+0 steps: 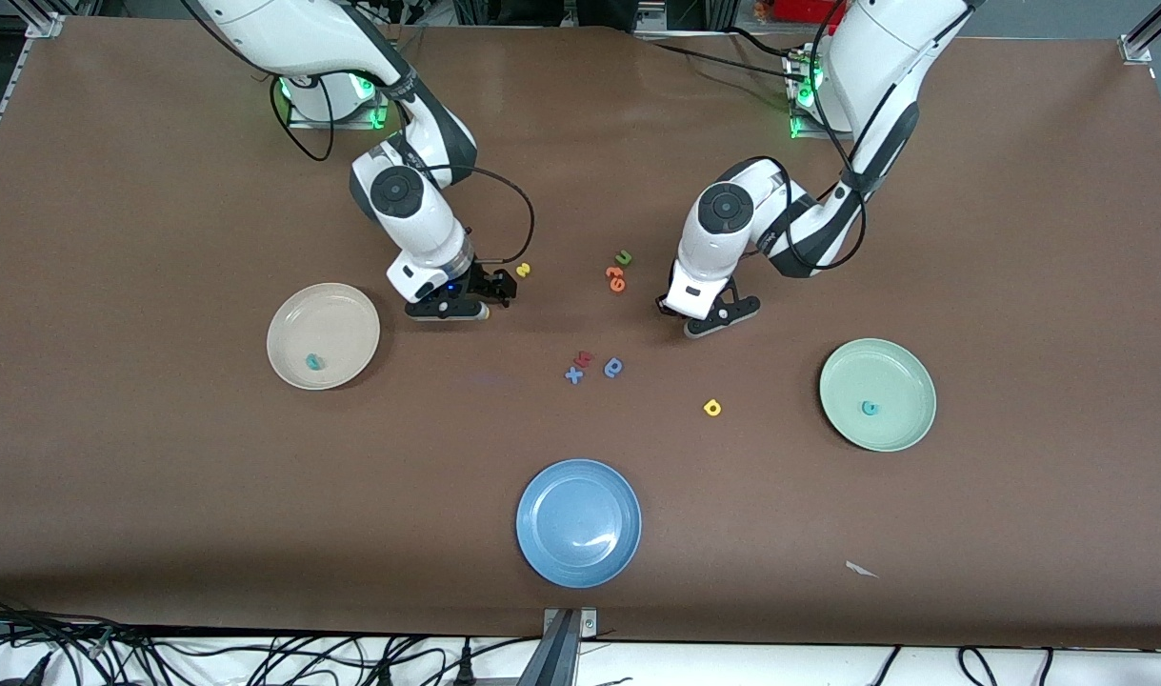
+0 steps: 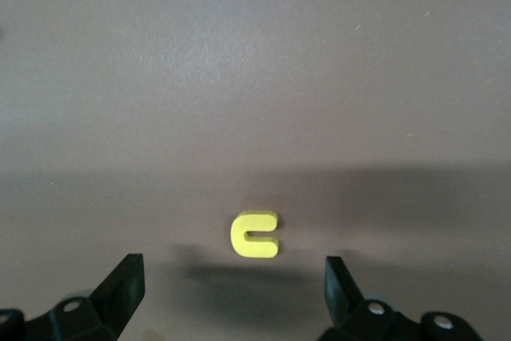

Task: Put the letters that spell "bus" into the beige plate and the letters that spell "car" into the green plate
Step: 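Move the right gripper to a yellow letter while the left gripper lifts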

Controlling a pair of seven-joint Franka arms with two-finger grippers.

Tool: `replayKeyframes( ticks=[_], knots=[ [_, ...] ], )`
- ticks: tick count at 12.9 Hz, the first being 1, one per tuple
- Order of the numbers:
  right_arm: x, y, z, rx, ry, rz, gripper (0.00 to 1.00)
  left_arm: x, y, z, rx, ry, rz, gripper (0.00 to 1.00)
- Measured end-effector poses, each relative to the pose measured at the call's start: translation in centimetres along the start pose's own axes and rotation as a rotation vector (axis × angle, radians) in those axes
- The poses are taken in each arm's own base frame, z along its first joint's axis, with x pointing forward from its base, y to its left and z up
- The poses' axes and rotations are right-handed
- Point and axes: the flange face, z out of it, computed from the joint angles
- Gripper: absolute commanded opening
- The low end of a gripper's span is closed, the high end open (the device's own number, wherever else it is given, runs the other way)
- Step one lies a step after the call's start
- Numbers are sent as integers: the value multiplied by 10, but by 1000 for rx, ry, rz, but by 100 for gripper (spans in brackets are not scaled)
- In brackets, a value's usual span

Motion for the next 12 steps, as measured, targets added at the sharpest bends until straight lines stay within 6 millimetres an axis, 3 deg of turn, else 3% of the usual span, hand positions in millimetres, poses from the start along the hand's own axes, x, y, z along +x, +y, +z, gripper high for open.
replayKeyframes(
  ticks=[6, 12],
  knots=[
    [-2, 1, 12, -7, 1, -18, 92, 0, 1, 0, 4, 1, 3, 0],
    [-1, 5, 22, -2, 15, -27, 65, 15, 4, -10, 89, -8, -1, 0]
  ],
)
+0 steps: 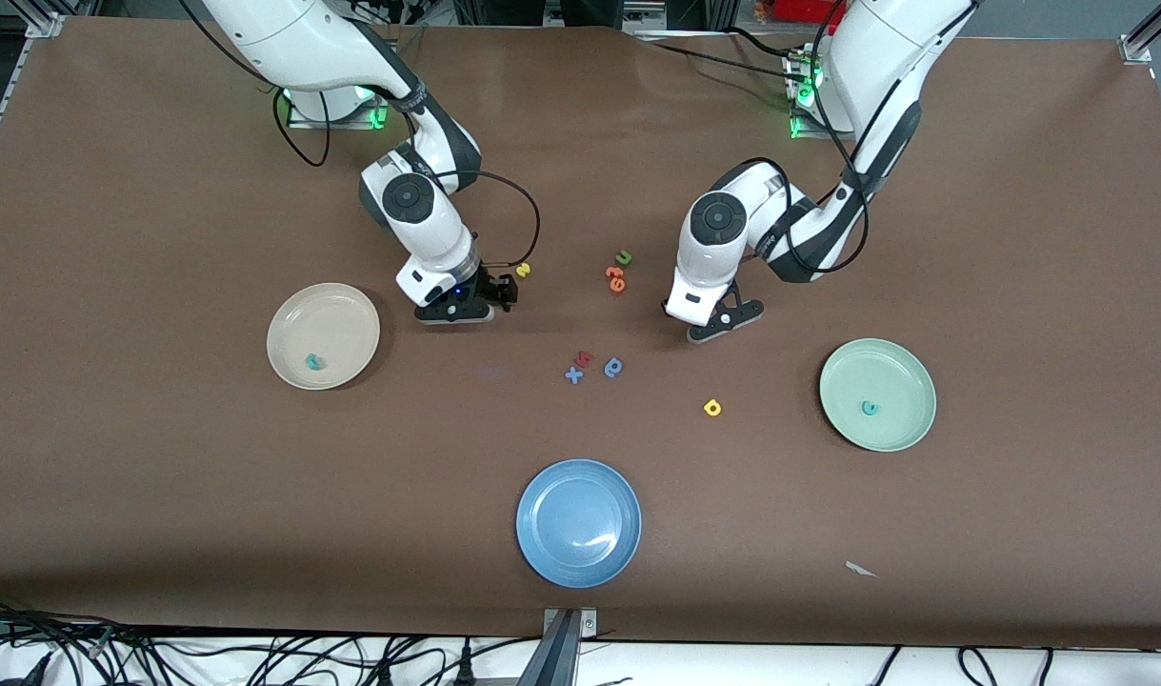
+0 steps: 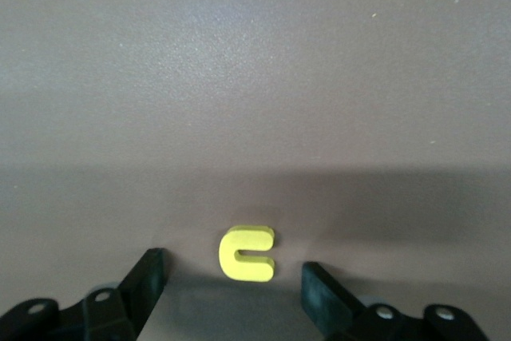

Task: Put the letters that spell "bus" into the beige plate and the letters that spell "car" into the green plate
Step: 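Move the right gripper to a yellow letter while the left gripper lifts, then place the teal letter on the green plate while the right gripper grasps yellow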

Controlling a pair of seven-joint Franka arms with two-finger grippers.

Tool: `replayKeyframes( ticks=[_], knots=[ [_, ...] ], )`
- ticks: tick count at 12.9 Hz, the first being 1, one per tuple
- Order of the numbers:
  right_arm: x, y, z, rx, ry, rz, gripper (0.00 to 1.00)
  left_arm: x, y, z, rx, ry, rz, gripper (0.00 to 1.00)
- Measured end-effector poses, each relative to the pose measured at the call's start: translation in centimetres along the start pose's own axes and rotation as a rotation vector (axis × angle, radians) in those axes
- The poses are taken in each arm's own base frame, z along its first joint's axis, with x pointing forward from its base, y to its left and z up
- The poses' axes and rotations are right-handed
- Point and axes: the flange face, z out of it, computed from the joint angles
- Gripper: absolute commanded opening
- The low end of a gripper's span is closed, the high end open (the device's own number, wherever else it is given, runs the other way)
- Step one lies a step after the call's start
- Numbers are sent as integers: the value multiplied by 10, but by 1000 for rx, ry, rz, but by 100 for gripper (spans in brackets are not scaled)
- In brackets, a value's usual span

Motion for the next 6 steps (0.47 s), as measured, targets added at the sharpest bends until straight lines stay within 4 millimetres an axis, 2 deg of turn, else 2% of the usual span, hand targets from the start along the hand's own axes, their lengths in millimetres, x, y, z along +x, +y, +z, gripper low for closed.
replayKeyframes(
  ticks=[2, 3, 6],
  knots=[
    [0, -4, -1, 8, 9, -5, 61, 17, -5, -6, 23, -3, 17, 0],
    [0, -3, -1, 8, 10, -4, 61, 36, -12, -13, 40, -5, 33, 0],
    [1, -3, -2, 7, 12, -7, 61, 112, -46, -41, 44, 1, 118, 0]
  ],
)
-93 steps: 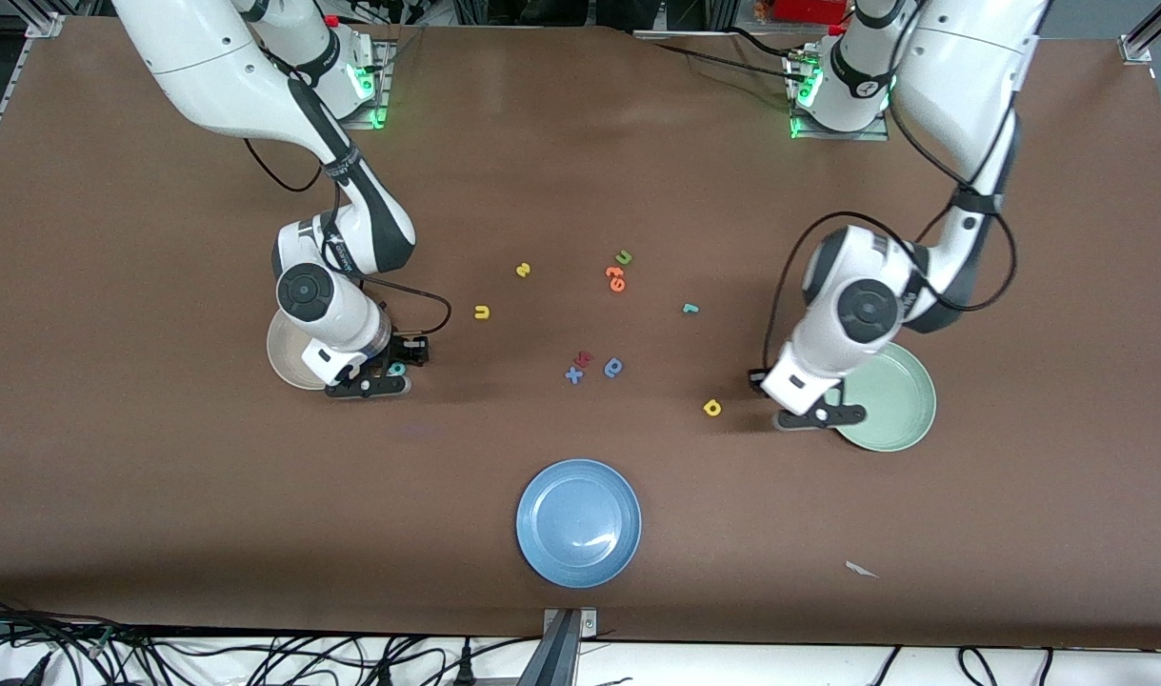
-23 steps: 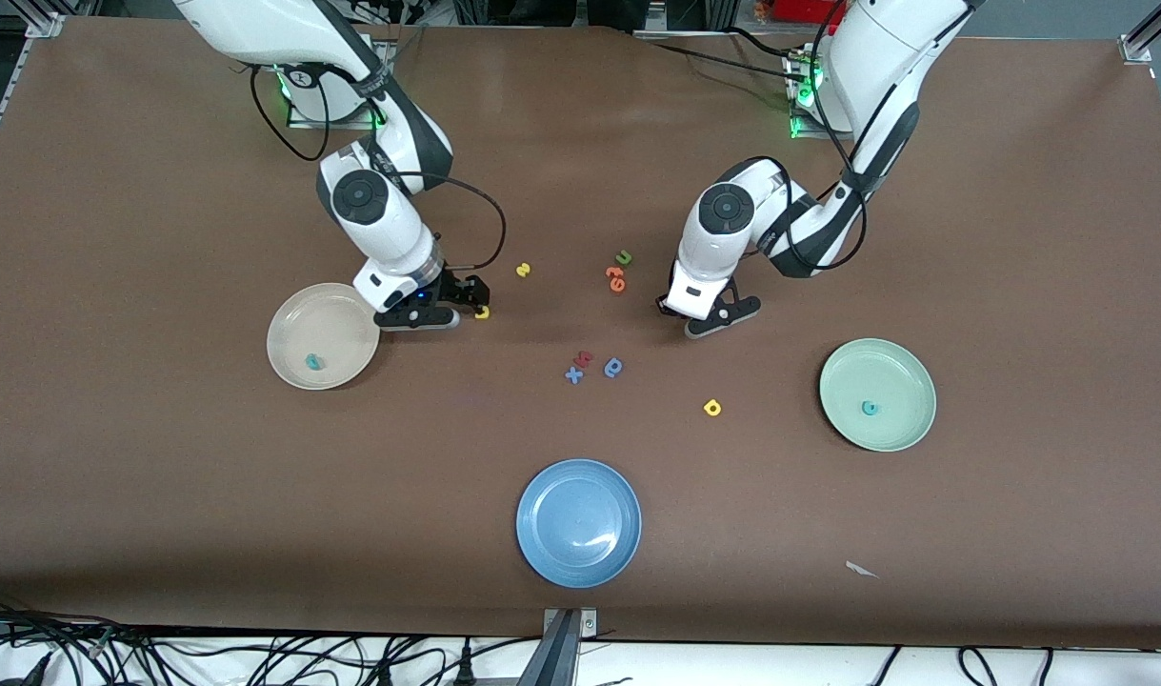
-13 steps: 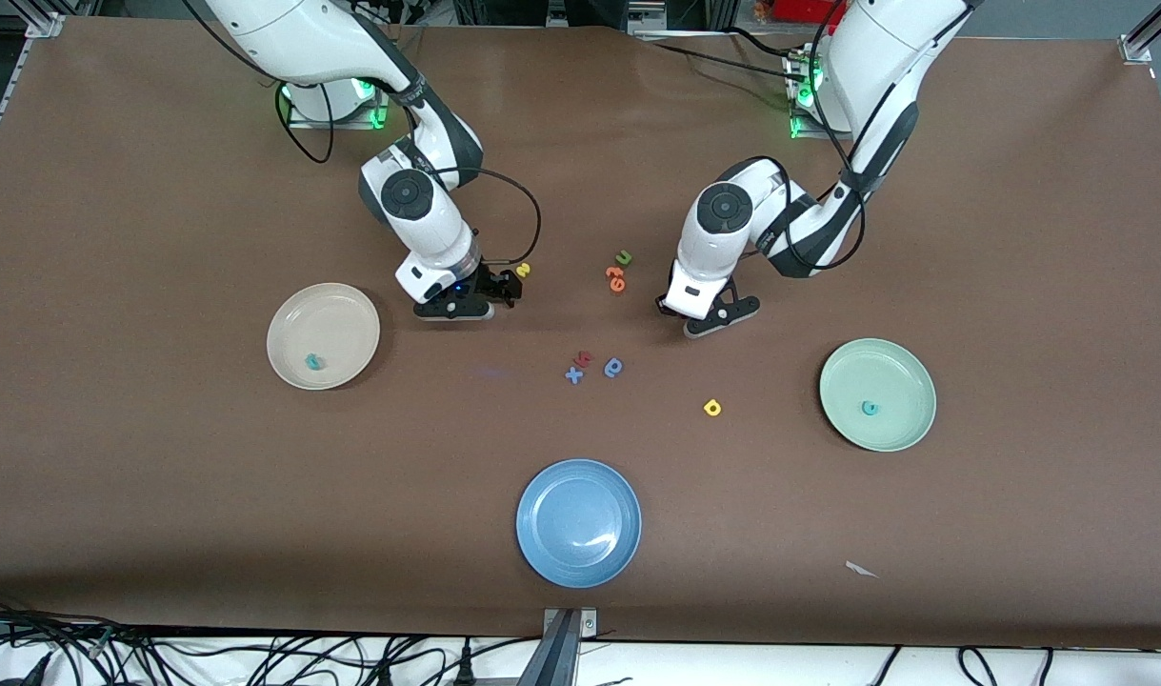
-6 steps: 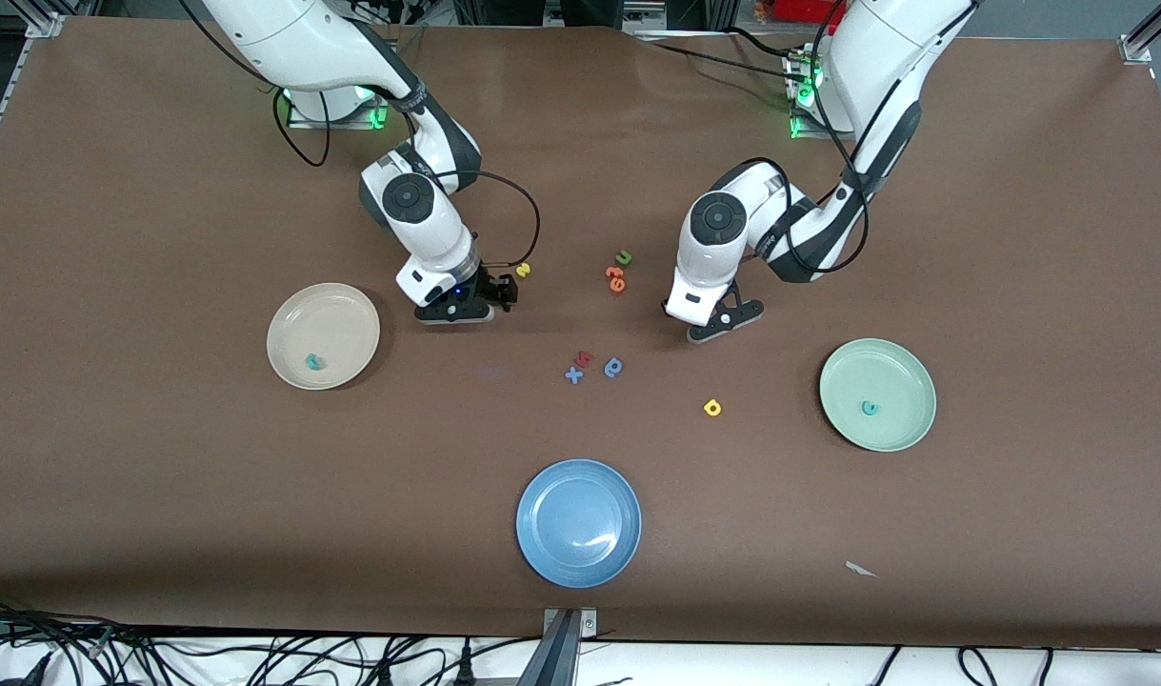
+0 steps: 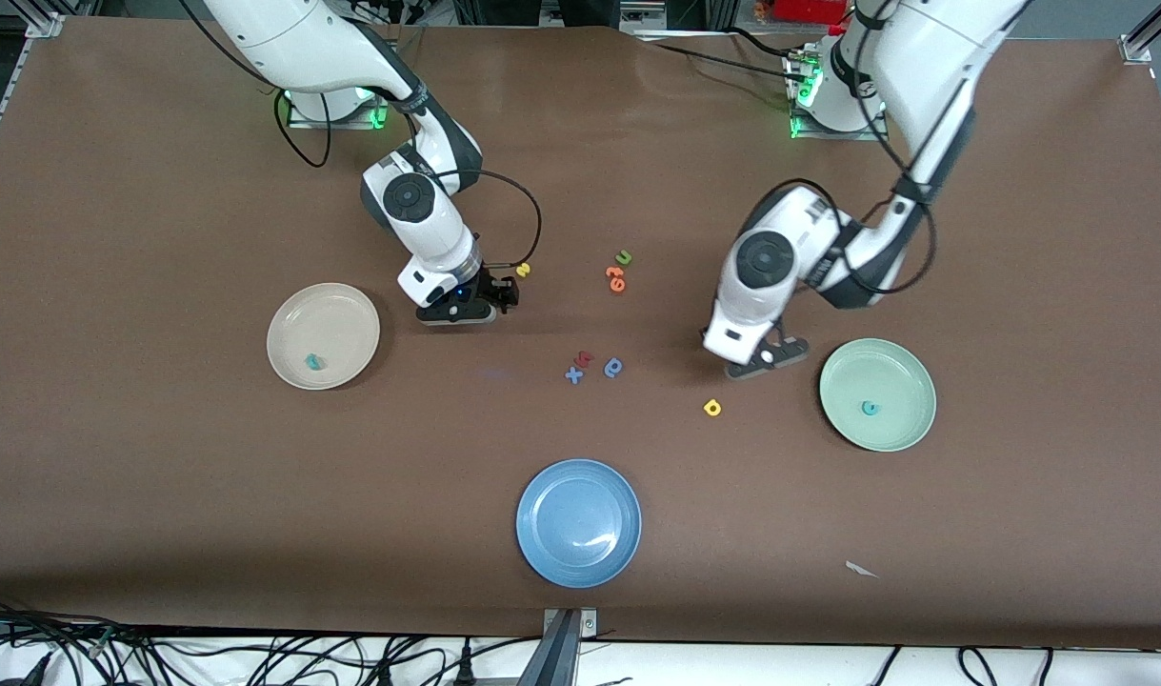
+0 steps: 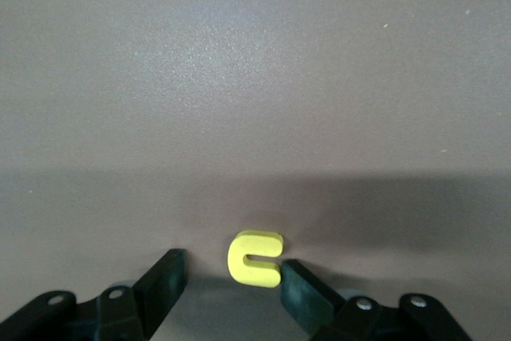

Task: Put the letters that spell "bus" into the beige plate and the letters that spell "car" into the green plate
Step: 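Place the teal letter on the green plate while the right gripper grasps yellow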

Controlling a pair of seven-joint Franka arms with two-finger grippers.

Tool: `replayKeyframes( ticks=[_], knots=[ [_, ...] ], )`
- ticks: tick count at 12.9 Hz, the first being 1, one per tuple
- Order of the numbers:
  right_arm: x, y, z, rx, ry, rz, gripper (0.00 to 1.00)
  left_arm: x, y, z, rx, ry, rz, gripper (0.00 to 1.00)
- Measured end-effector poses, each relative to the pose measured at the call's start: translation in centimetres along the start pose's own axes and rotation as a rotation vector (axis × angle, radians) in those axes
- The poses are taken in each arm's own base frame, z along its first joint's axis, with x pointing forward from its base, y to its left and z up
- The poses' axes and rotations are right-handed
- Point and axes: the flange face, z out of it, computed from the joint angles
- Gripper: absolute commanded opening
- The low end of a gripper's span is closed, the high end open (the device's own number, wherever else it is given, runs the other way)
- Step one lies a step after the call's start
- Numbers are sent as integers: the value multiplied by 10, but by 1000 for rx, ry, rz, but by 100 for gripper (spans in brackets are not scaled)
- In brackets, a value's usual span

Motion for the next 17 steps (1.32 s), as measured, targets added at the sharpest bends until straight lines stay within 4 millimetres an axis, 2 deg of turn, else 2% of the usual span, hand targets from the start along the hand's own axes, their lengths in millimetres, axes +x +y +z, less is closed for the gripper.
replayKeyframes(
  ticks=[3, 5, 6, 8, 9, 11, 14, 15, 17],
  knots=[
    [3, 4, 0, -12, 11, -19, 58, 69, -68, -15, -25, 25, 110, 0],
    [4, 6, 0, -16, 14, -22, 57, 103, -116, -20, -34, 41, 191, 0],
    [5, 7, 0, -18, 16, -24, 54, 116, -138, -19, -34, 44, 232, 4],
    [6, 8, 0, -19, 17, -25, 49, 132, -170, -8, -36, 41, 305, 100],
    [6, 8, 0, -21, 17, -24, 48, 135, -175, -1, -38, 43, 328, 100],
    [7, 9, 0, -22, 18, -23, 43, 138, -168, 4, -51, 48, 341, 100],
    [7, 10, 0, -23, 18, -23, 34, 136, -141, -11, -81, 56, 282, 100],
    [7, 11, 0, -24, 18, -22, 32, 131, -125, -17, -103, 50, 233, 100],
    [7, 10, 0, -24, 19, -23, 21, 109, -76, -26, -130, 37, 132, 100]
  ],
)
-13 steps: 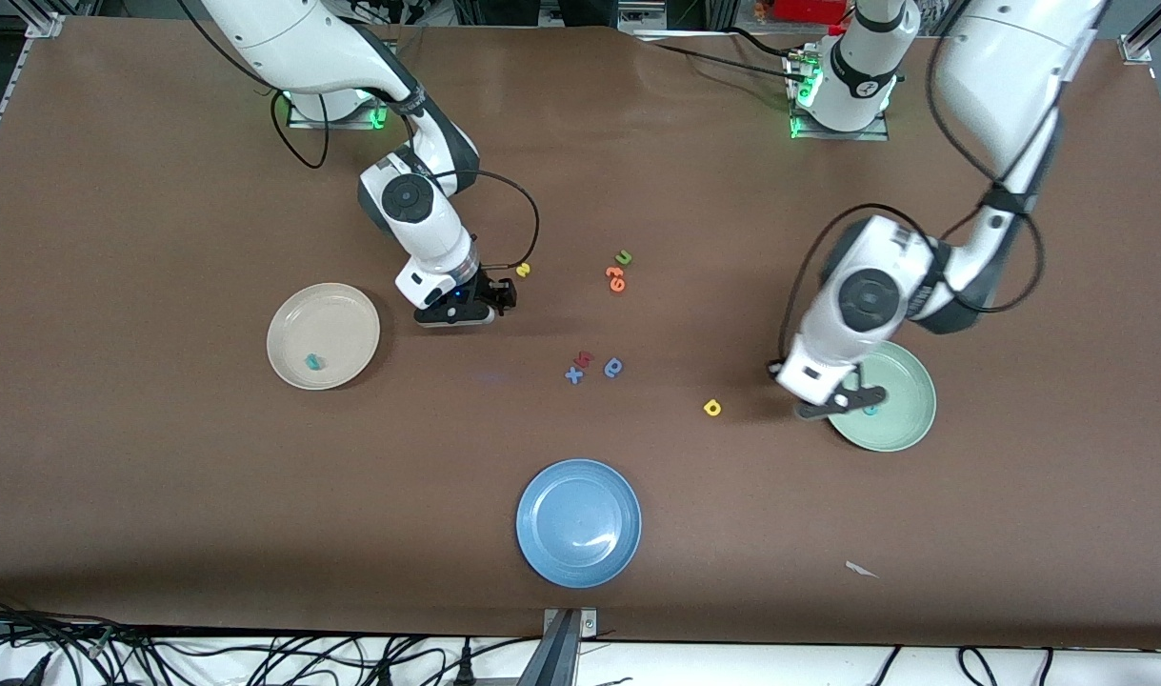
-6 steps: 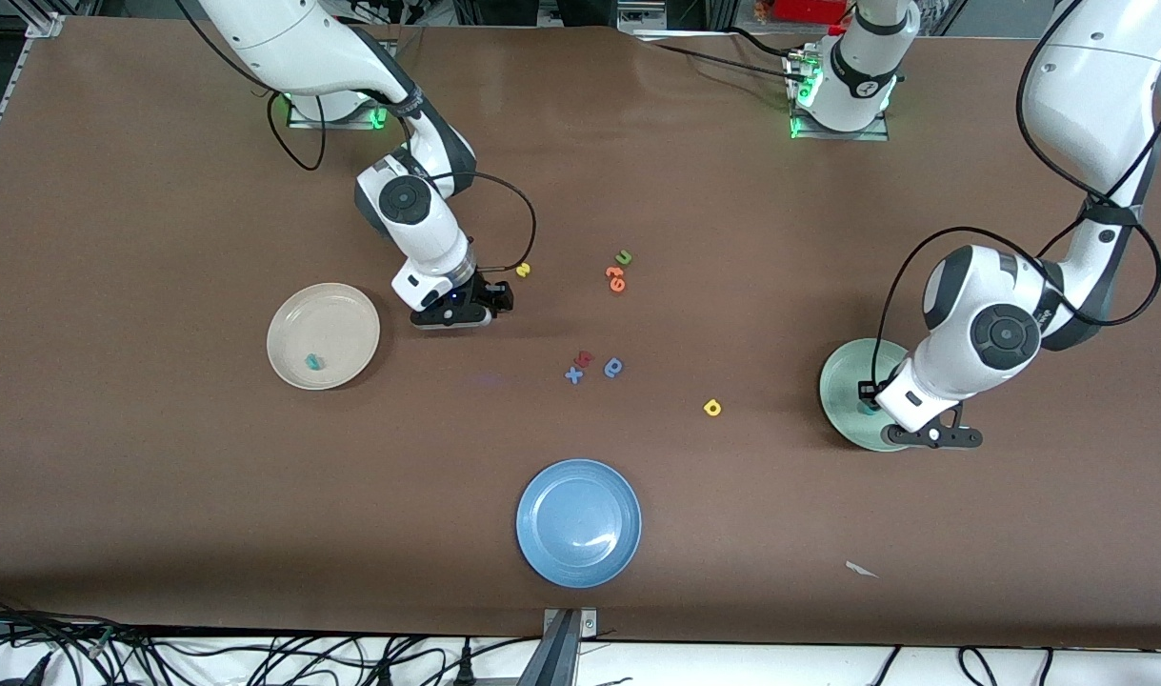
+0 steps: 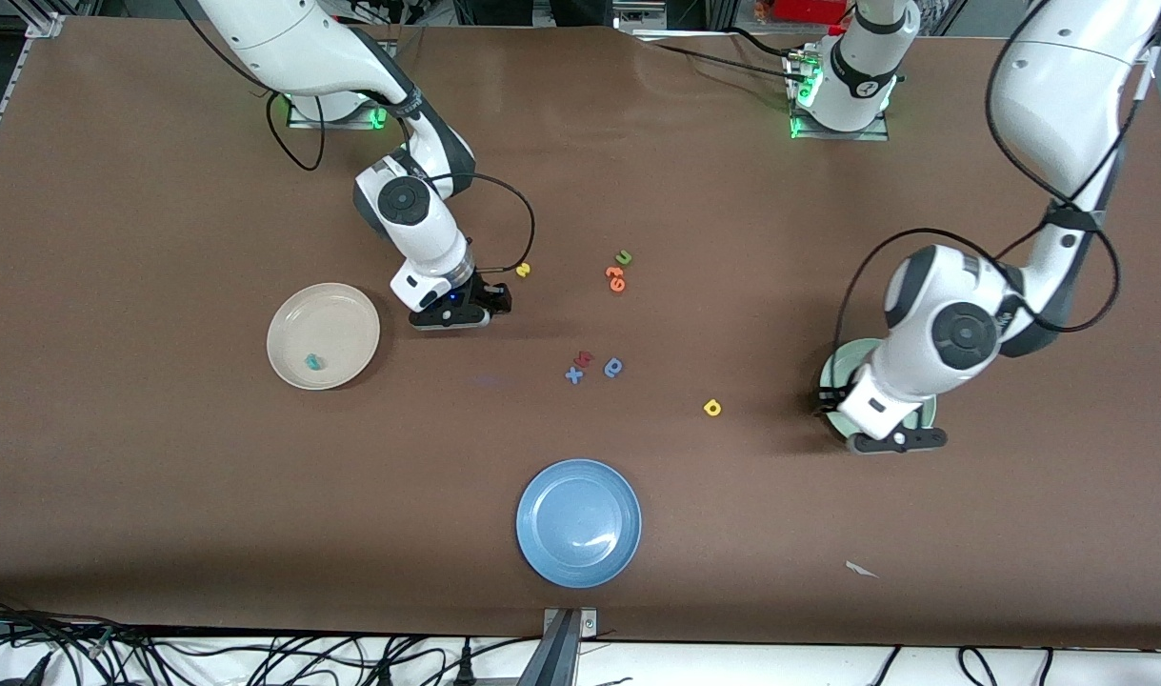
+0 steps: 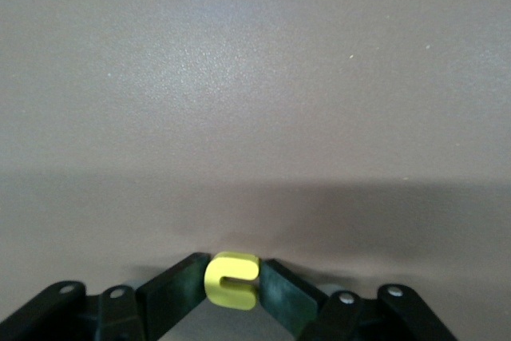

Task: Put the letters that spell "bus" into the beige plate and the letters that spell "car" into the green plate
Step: 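Place the teal letter on the green plate while the right gripper grasps yellow, then grasp a yellow letter with the left gripper while the right gripper lifts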

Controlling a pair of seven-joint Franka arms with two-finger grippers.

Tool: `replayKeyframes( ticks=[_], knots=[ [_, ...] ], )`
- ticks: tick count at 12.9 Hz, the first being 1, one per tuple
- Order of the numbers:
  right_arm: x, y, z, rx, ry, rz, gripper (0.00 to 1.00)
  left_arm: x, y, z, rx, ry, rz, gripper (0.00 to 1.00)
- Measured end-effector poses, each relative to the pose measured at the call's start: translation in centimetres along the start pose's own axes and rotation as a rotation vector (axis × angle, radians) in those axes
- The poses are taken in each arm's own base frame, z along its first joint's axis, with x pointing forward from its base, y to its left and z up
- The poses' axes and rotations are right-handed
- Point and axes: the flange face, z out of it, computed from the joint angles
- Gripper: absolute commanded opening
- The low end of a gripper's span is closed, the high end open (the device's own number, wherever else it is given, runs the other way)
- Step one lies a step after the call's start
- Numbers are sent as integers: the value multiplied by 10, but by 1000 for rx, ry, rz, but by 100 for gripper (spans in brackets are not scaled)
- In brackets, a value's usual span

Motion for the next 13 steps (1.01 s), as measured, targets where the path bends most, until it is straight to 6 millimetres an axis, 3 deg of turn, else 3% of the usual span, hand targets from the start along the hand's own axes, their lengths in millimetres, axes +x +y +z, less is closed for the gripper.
replayKeyframes(
  ticks=[3, 5, 8, 11, 13],
  knots=[
    [1, -2, -2, 4, 6, -3, 12, -34, 85, 16, -7, -21, -161, 100],
    [2, 0, -4, -8, 1, -4, 11, -47, 120, 38, -7, -46, -243, 100],
    [7, 4, -13, -28, -1, -2, 9, -44, 128, 66, -7, -74, -304, 98],
    [12, 4, -23, -29, 10, -13, 8, -32, 132, 72, -6, -57, -348, 90],
    [22, 13, -42, -61, -2, -23, 7, -29, 136, 74, -3, -44, -365, 80]
  ],
)
